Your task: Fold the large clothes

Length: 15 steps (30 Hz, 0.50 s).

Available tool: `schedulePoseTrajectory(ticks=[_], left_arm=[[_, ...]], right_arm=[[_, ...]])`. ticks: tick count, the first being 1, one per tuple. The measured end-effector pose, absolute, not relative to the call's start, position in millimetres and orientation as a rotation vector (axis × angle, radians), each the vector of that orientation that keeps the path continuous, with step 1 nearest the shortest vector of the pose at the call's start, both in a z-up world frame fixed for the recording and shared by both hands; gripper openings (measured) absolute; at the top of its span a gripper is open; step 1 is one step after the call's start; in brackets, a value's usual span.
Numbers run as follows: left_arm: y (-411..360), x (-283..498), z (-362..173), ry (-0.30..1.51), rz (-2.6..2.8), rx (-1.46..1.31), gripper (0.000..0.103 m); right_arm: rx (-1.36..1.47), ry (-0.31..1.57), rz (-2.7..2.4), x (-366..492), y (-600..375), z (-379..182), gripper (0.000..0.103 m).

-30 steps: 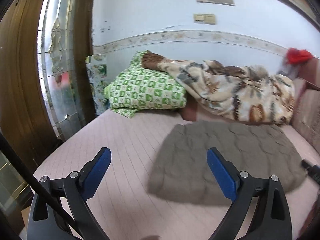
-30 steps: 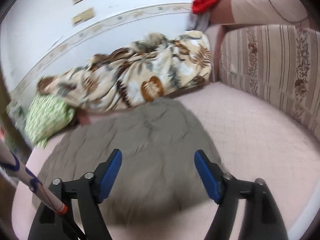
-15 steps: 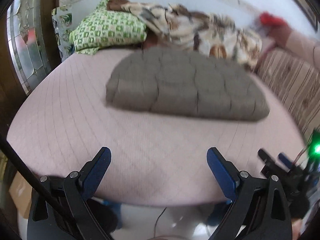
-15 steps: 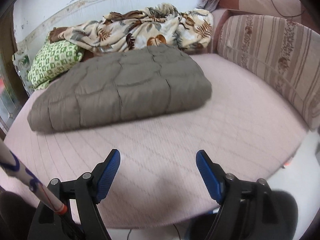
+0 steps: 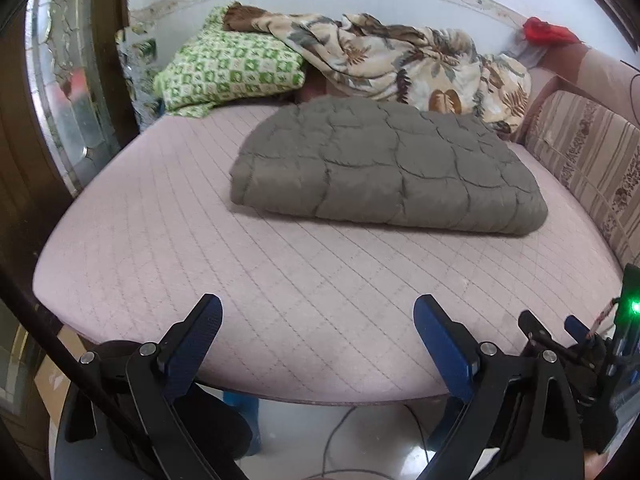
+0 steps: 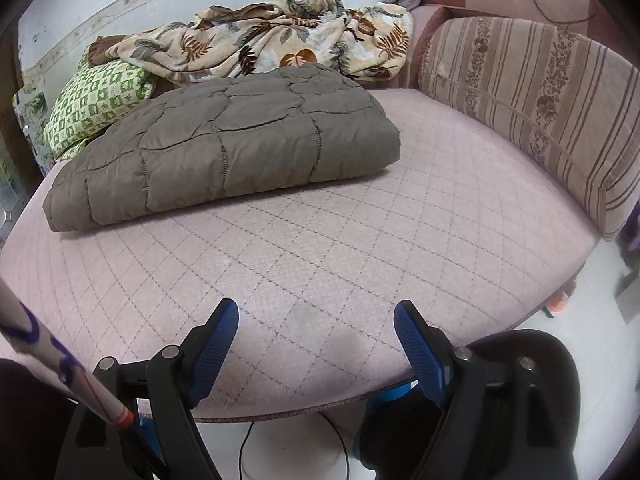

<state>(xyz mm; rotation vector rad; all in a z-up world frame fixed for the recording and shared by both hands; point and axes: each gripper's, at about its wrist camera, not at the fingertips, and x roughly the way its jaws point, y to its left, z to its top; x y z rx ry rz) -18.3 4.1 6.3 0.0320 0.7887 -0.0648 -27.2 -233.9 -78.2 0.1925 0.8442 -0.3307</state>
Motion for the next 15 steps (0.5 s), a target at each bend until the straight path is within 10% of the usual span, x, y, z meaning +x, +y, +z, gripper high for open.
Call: schedulePoseTrajectory(ticks=[15], left_arm=[[-3, -13, -11, 0.852, -0.061, 0.088, 0.096]], right_arm=[[0.102, 0.893, -0.316, -23, -213, -87, 0.086]])
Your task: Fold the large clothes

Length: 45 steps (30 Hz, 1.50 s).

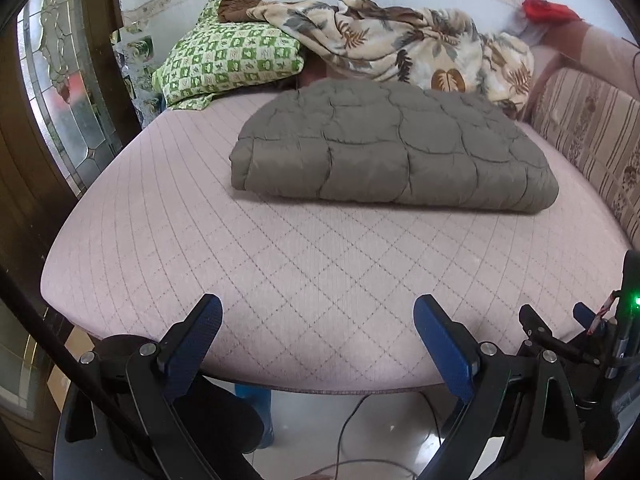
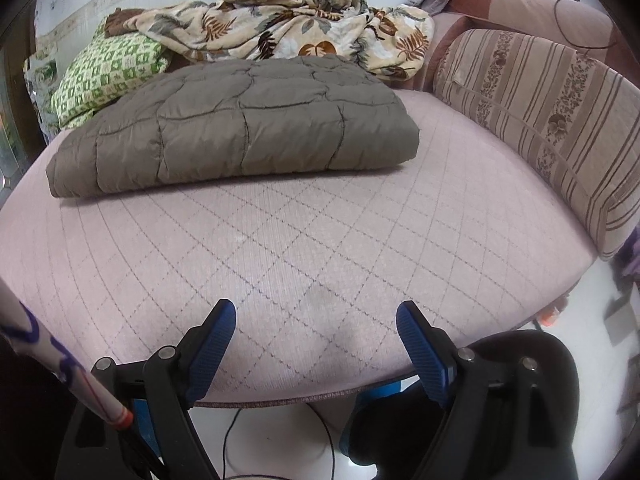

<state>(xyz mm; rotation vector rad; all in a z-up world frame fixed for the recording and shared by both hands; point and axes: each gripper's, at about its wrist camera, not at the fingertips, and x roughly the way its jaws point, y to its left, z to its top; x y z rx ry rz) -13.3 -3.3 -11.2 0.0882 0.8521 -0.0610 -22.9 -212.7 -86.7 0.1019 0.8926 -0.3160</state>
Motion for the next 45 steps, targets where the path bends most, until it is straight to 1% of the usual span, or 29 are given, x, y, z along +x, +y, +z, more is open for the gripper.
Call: schedulePoseTrajectory(ticks=[25, 45], left_arm=[[-12, 2, -47, 0.983, -0.080, 0.119, 0.096], [-14, 6, -58, 1.032, -0.097, 0.125, 0.096]], right_arm=[[0.064, 0.971, -0.336, -10, -209, -111, 0.087], [0.072, 0.982, -0.351, -7, -211, -116, 0.088]])
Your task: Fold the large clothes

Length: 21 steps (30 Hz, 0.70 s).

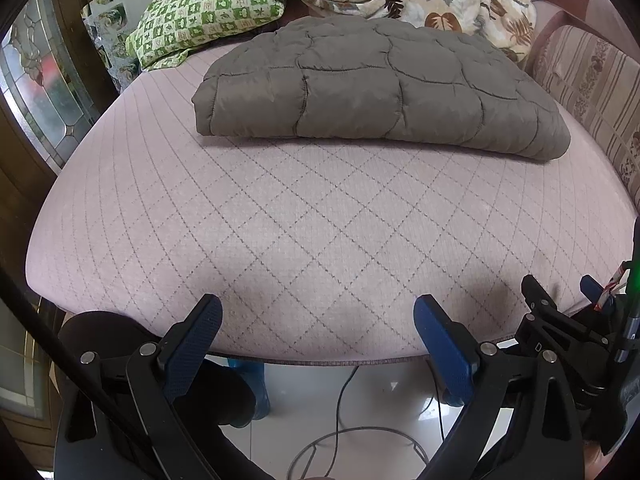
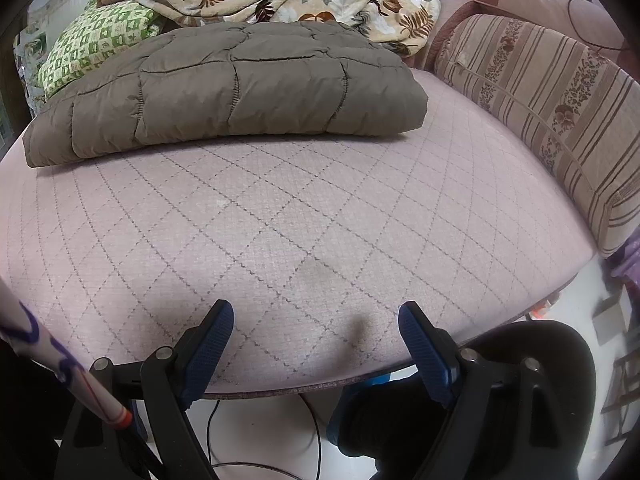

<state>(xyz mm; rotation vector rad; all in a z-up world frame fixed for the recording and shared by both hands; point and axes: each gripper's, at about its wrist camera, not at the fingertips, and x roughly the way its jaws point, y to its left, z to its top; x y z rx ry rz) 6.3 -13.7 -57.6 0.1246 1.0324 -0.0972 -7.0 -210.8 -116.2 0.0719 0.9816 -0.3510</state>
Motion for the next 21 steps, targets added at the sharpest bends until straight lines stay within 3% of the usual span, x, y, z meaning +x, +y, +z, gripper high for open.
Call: schedulePoseTrajectory(ticks=[21], left_arm=[[-13.2, 8.2, -64.1, 1.067, -0.110, 0.107, 0.096]], right_arm=[[0.066, 0.977, -0.357, -8.8, -210.8, -117.3, 0.089]])
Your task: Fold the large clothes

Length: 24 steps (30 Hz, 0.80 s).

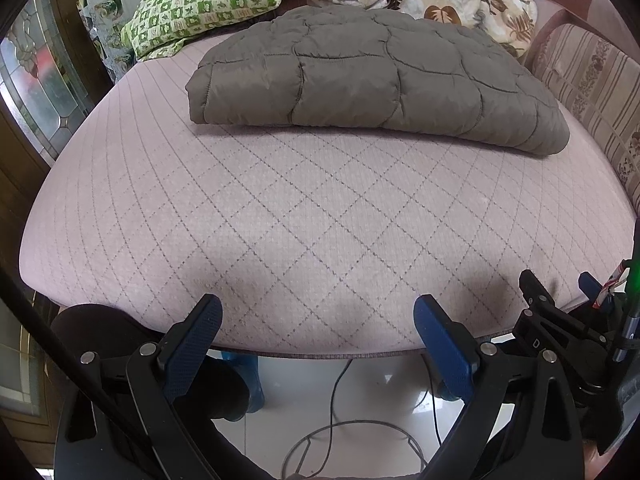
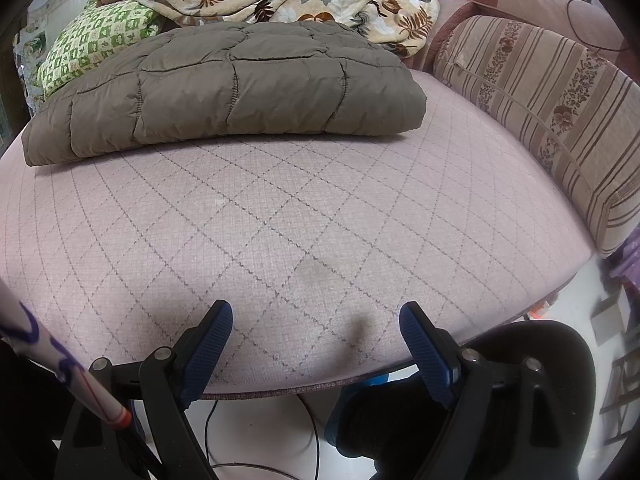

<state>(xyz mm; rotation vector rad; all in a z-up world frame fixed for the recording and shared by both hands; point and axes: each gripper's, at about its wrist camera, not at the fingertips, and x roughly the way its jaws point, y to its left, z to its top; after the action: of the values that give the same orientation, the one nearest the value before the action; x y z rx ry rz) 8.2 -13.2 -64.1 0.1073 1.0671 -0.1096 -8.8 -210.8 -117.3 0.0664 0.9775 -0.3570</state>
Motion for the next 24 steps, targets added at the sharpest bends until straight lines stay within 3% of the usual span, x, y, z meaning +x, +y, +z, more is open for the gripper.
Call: schedulePoseTrajectory(ticks=[24], left_arm=[[-11.7, 11.5, -68.7, 1.097, -0.126, 0.077, 0.096]], right_arm=[[0.048, 0.973, -0.369, -9.2, -208.2, -120.1, 0.090]])
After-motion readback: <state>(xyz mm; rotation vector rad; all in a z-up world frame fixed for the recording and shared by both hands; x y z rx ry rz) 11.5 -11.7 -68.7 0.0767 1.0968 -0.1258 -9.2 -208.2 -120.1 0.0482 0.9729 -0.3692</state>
